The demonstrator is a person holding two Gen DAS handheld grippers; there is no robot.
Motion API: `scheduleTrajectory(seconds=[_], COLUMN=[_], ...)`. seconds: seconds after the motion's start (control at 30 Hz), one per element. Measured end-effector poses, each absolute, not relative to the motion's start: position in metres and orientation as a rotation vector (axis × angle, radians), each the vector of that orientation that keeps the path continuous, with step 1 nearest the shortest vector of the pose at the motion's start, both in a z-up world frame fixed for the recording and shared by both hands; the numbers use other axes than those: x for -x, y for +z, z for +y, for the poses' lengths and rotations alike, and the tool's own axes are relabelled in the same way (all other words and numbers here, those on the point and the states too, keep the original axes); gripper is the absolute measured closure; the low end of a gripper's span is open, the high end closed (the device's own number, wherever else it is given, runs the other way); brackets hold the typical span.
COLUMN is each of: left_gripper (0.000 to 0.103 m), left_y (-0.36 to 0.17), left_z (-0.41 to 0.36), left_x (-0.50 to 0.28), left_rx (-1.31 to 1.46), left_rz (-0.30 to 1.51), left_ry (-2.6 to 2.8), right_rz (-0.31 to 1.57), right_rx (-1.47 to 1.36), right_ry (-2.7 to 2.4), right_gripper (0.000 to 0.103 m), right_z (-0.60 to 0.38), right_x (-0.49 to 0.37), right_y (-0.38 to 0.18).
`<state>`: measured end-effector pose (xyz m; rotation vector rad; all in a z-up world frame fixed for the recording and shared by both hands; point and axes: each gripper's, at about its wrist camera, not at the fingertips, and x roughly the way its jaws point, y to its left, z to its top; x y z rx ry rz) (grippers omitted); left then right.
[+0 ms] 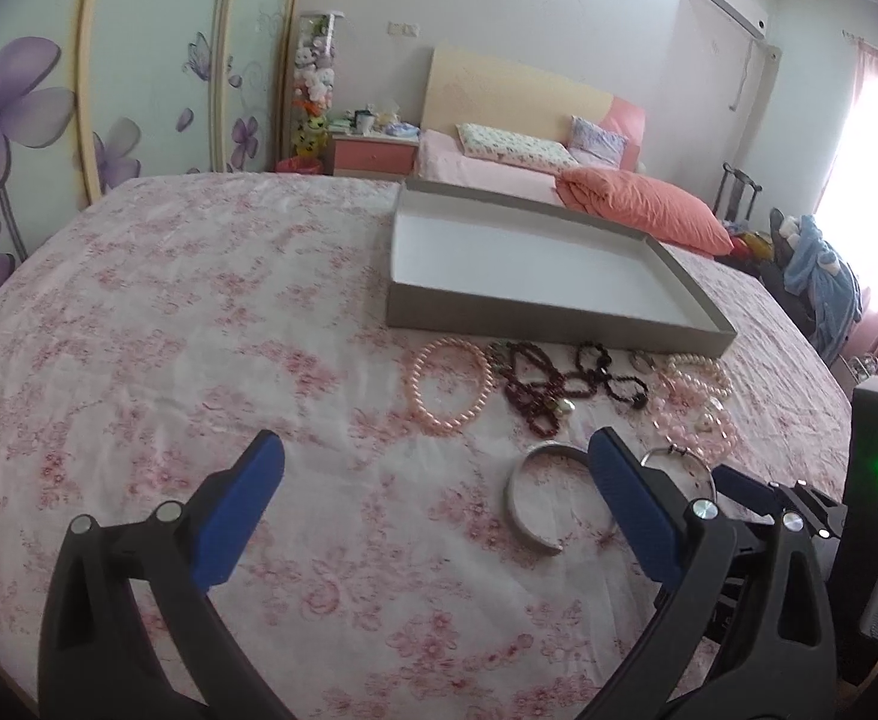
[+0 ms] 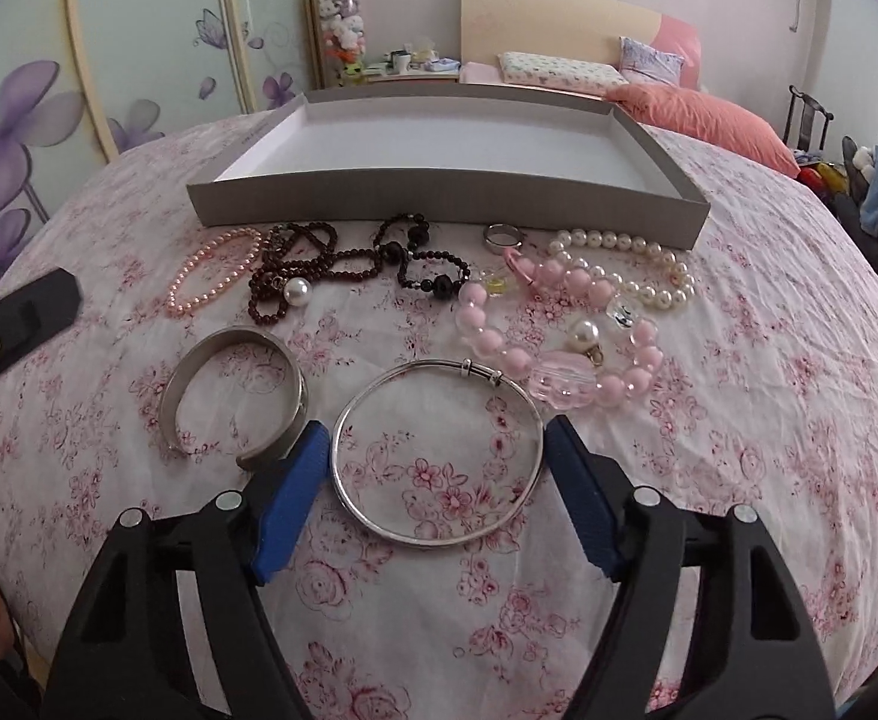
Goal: Organize jewelry
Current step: 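Grasp the silver cuff bangle with the left gripper while the right grasps the thin silver hoop bangle, then carry both bangles into the white tray and open both grippers to release them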
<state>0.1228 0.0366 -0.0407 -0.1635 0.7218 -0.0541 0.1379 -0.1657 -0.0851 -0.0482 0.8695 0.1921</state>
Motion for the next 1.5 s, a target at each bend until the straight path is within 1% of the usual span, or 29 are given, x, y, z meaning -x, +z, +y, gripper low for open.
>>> scheduleTrajectory(seconds=[0.33, 0.57, 0.63, 0.77, 0.93, 1.0, 1.03, 1.07, 1.5], left_gripper=[0.004, 0.005, 0.011, 0.016, 0.017, 0.024, 0.032, 0.037, 0.037], left_y=[-0.062, -0.084, -0.089, -0.09, -0.09, -0.089, -0.088, -0.087, -0.085], left_z=[-0.021, -0.042, -0.041, -0.043, -0.044, -0.044, -0.046, -0.046, -0.036], left_x=[-0.141, -0.16, -0.164, -0.166, -0.169, -0.169, -0.167, -0.166, -0.155], left_rx=[0.017, -0.046, -0.043, -0.047, -0.049, -0.049, -0.051, -0.053, -0.048], left_rz=[0.843, 0.934, 0.953, 0.942, 0.936, 0.927, 0.923, 0.915, 0.916], left_ry=[-0.133, -0.09, -0.078, -0.07, -0.064, -0.069, -0.072, -0.072, -0.072], right_rz=[0.872, 0.856, 0.854, 0.853, 0.855, 0.857, 0.858, 0.858, 0.854], right_rx=[-0.022, -0.012, -0.018, -0.019, -0.02, -0.009, -0.005, -0.004, -0.014], right_ry=[0.071, 0.079, 0.087, 0.091, 0.091, 0.087, 0.086, 0.085, 0.125], right_gripper=[0.029, 0.029, 0.029, 0.028, 0.025, 0.026, 0.029, 0.029, 0.03], right_z=[-0.235, -0.236, -0.24, -0.24, -0.238, -0.236, -0.236, -0.236, -0.236], right_x=[-0.138, -0.134, -0.135, -0.134, -0.136, -0.137, -0.138, -0.138, -0.132], right_y=[-0.086, -0.086, -0.086, -0.086, -0.087, -0.087, -0.087, -0.087, -0.085])
